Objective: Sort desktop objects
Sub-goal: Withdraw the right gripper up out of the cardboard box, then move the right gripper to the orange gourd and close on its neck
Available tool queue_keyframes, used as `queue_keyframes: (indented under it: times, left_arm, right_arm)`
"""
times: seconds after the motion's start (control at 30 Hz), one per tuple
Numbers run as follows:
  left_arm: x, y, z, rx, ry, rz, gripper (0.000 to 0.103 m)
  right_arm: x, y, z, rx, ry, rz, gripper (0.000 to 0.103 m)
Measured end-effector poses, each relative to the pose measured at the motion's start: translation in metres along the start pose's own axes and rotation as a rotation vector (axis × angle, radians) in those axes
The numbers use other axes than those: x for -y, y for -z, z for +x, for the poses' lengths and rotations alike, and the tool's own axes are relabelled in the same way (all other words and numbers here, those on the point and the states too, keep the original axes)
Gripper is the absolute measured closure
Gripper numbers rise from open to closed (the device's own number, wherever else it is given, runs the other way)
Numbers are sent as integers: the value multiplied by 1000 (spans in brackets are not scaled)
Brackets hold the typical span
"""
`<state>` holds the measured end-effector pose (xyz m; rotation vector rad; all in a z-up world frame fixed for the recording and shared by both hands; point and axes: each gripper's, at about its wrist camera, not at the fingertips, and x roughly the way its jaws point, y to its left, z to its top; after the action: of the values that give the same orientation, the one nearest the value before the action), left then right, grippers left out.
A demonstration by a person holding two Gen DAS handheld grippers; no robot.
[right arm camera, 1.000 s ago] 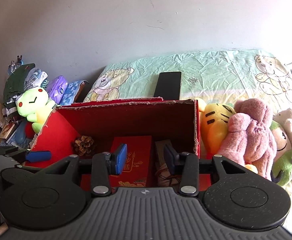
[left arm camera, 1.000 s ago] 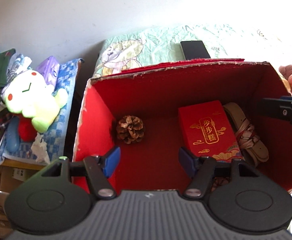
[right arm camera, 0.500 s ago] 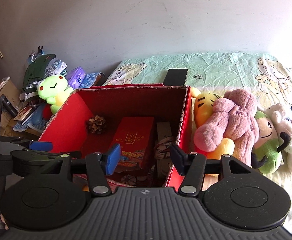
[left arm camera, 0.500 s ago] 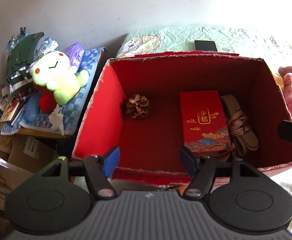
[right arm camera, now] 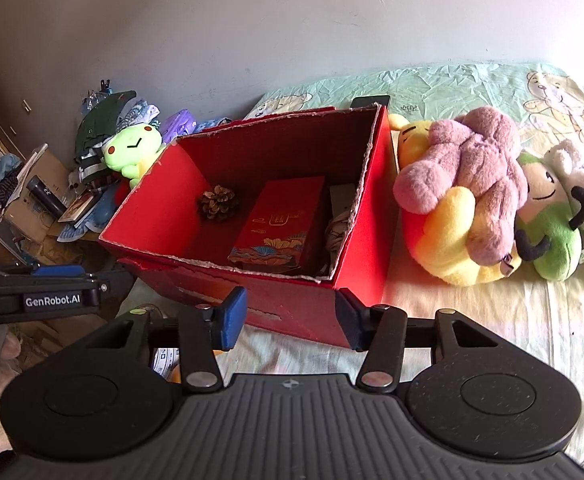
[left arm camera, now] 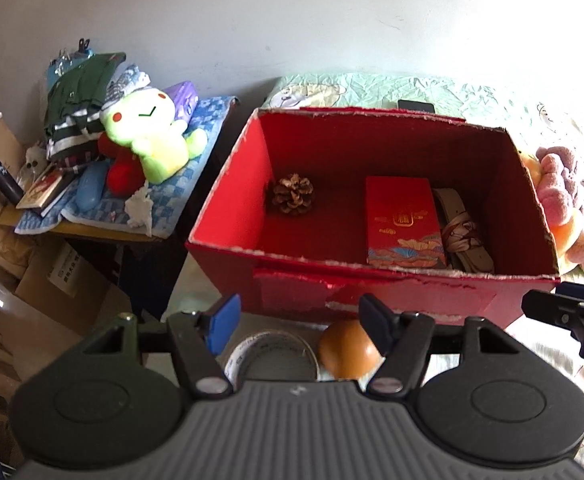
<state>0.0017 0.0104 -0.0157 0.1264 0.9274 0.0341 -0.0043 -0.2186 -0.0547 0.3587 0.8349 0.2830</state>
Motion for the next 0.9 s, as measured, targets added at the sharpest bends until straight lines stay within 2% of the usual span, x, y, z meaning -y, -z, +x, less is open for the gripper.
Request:
queue_keyframes:
  times: [0.07, 0.17, 0.4, 0.53, 0.7, 0.9]
  left_arm:
    - [-2, 15, -5, -9, 19, -6, 38]
    - [-4, 38, -10, -25, 62, -5, 38]
    - [0, 78, 8, -88, 117, -7, 39]
    - [-1, 88, 28, -109, 149, 17, 38]
    - [-4, 92, 51, -164, 241, 13, 38]
    - [-5, 88, 70, -203, 279, 35, 38]
  right_arm:
    - [-1, 8, -2, 5, -37, 11, 60]
    - [-6, 19, 3, -20, -62, -17, 60]
    - [-13, 33, 35, -149, -112, 14, 63]
    - [-19, 36, 53, -211, -148, 38, 63]
    - [-24, 37, 73, -266, -163, 77, 64]
    - [-28, 37, 94, -313, -192, 114, 63]
